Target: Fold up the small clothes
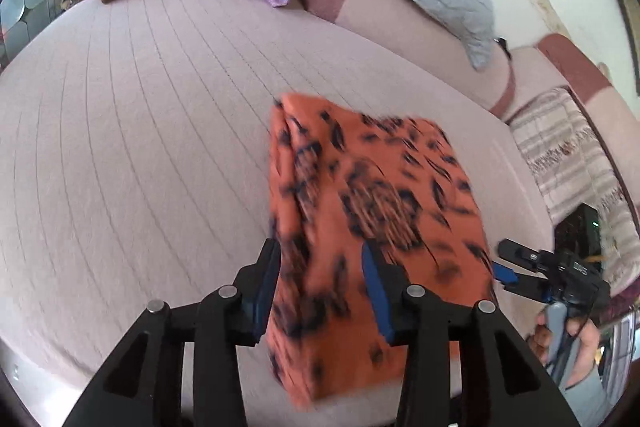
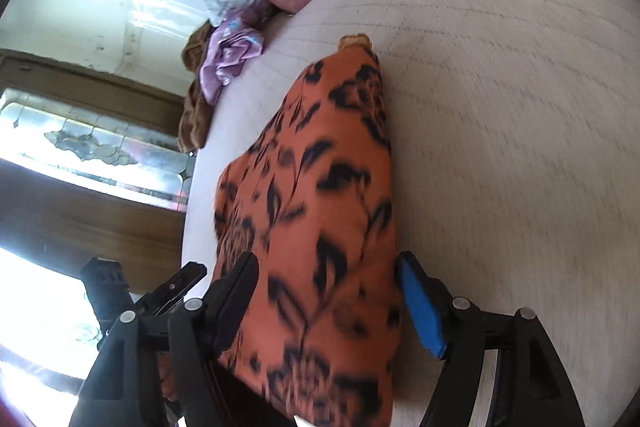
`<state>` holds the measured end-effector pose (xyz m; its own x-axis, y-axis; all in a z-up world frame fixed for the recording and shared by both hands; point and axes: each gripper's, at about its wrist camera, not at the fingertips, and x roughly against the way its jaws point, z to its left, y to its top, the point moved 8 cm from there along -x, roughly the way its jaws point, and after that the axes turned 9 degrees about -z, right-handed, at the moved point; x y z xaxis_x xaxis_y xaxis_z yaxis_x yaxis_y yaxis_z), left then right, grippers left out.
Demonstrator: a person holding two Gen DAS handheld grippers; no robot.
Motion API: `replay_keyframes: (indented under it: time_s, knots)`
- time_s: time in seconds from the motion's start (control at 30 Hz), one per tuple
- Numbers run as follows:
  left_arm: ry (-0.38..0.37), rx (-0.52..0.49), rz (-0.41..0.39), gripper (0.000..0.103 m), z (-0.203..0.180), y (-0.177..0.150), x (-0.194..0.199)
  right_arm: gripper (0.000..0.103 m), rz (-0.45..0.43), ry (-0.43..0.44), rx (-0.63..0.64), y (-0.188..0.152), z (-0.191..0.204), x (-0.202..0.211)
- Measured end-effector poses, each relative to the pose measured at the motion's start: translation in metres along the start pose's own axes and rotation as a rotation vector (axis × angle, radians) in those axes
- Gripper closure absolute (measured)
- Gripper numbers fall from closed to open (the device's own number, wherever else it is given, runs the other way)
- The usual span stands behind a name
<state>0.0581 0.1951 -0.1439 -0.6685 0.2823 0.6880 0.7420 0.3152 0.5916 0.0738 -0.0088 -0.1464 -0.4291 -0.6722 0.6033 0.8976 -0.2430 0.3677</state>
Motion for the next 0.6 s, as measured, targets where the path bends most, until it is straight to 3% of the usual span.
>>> replay_keyframes:
  time_s: [0.03, 0.1, 0.17, 0.23, 0.3, 0.33, 0.37, 0.4, 0.47, 0.57, 0.6]
  knots:
    - [0.014, 0.005, 0.018, 0.063, 0.002, -0.011, -0.003, 0.027, 0.008, 0.003, 0.0, -0.01, -0.001, 0.003]
    - [0.051, 0.035, 0.075, 0.079, 0.01, -0.026, -0.024, 0.027, 0.032, -0.001, 0.007, -0.026, 0.001, -0.004]
    - [0.021, 0.122, 0.056, 0.081, 0.019, -0.026, -0.025, 0.044, 0.082, -0.042, 0.087, -0.04, 0.001, -0.014]
    - [0.028, 0.139, 0.033, 0.086, 0.02, -0.021, -0.014, 0.047, 0.071, -0.086, 0.122, -0.04, 0.004, -0.011]
    - [0.039, 0.127, 0.022, 0.083, 0.021, -0.023, -0.01, 0.047, 0.047, -0.092, 0.137, -0.037, 0.009, -0.002]
    - [0.048, 0.128, 0.043, 0.072, 0.024, -0.029, -0.014, 0.043, 0.037, -0.096, 0.142, -0.037, 0.007, 0.002]
    - [0.064, 0.125, 0.056, 0.067, 0.028, -0.032, -0.015, 0.033, 0.036, -0.094, 0.127, -0.038, 0.002, 0.001]
    - [0.079, 0.136, 0.057, 0.064, 0.031, -0.033, -0.012, 0.031, 0.05, -0.1, 0.094, -0.043, -0.005, -0.004]
    - [0.073, 0.161, 0.05, 0.065, 0.03, -0.029, -0.001, 0.031, 0.029, -0.067, 0.04, -0.047, -0.007, -0.005]
    - [0.116, 0.1, 0.026, 0.063, 0.02, -0.023, 0.014, 0.031, 0.014, -0.057, 0.056, -0.046, 0.001, 0.011]
    - [0.138, 0.074, 0.023, 0.058, 0.018, -0.021, 0.017, 0.031, -0.005, -0.051, 0.081, -0.044, 0.007, 0.016]
